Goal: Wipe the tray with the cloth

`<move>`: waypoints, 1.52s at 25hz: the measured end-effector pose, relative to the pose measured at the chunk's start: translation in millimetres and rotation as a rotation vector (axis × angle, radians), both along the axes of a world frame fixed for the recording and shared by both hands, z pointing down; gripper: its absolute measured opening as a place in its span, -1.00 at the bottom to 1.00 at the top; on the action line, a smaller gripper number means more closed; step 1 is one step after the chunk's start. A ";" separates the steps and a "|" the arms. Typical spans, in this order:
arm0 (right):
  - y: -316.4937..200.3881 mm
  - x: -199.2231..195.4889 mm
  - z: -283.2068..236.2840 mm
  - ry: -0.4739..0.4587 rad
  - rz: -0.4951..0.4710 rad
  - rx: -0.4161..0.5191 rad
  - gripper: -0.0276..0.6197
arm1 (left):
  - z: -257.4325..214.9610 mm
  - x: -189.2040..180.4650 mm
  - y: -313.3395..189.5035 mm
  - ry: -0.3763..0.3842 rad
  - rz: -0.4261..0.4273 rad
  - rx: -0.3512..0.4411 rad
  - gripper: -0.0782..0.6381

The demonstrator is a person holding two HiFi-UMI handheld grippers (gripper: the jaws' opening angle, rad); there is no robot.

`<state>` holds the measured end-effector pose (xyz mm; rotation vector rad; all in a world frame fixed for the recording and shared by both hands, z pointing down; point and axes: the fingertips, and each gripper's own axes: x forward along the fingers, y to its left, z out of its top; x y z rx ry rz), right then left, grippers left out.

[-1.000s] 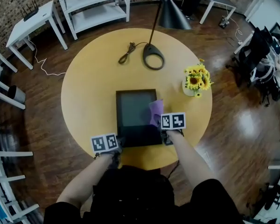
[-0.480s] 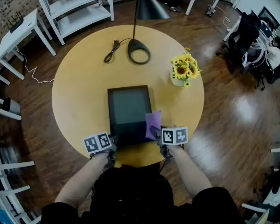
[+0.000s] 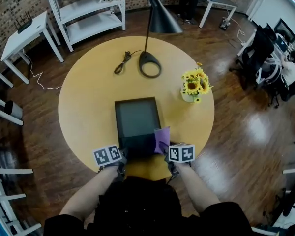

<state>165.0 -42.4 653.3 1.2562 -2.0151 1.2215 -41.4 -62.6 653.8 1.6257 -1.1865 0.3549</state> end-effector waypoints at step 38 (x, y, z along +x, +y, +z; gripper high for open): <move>-162.5 -189.0 11.9 0.290 -0.314 -0.070 -0.53 | -20.5 -12.6 -7.6 -0.029 0.171 0.111 -0.60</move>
